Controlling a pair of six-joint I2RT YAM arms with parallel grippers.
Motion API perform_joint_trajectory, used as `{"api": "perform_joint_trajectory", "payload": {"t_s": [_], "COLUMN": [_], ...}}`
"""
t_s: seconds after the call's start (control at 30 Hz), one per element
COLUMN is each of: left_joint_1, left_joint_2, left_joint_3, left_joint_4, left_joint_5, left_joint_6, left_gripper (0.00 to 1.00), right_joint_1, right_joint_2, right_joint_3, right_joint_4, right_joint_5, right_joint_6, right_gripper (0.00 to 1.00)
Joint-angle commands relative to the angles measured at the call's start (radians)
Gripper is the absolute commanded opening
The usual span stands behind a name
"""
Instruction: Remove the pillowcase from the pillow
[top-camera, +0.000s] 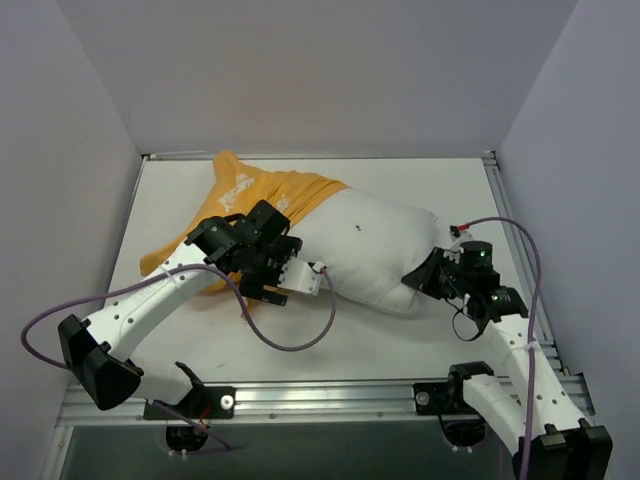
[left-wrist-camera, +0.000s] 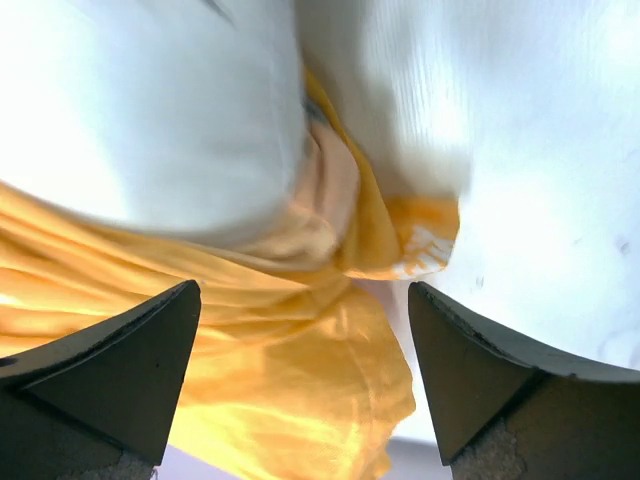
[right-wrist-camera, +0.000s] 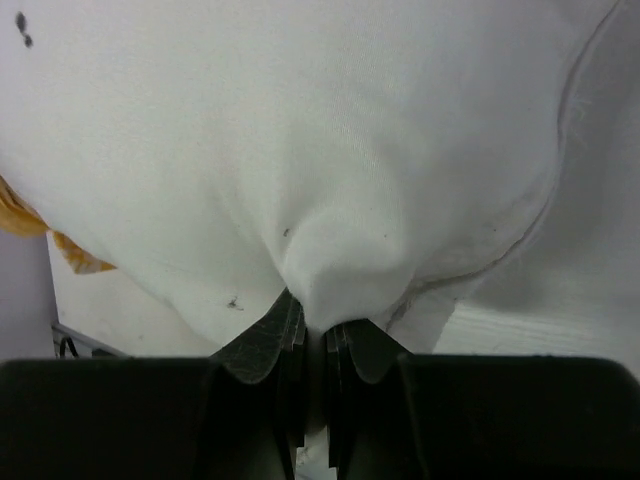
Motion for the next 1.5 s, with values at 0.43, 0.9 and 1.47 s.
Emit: {"api": "perform_joint_trajectory", "payload": {"t_s": [0.43,0.9,1.47], "left_joint_1": [0.081,0.026,0.047], "left_joint_2": [0.545,0.842,0.922], "left_joint_3": [0.988,1.145,1.128], "left_joint_4": [-0.103,-0.052,0.143], "left_joint_5": [0.279,0.066,-0.172], "left_joint_6": [-0.875,-0.771,-0.785], "left_gripper": [0.96,0.90,0.43], "right_joint_1": [0.530,0.741,0.747], "right_joint_2": [-0.059,-0.013,-0.035], "right_joint_3": [-0.108,-0.143,-0.142], "right_joint_4": [-0.210,-0.141,-0.147], "right_joint_5": [0.048,0.073,0.064], "right_joint_6": [0.094,0.179,0.190], "right_gripper": [0.00,0.00,0.00]}}
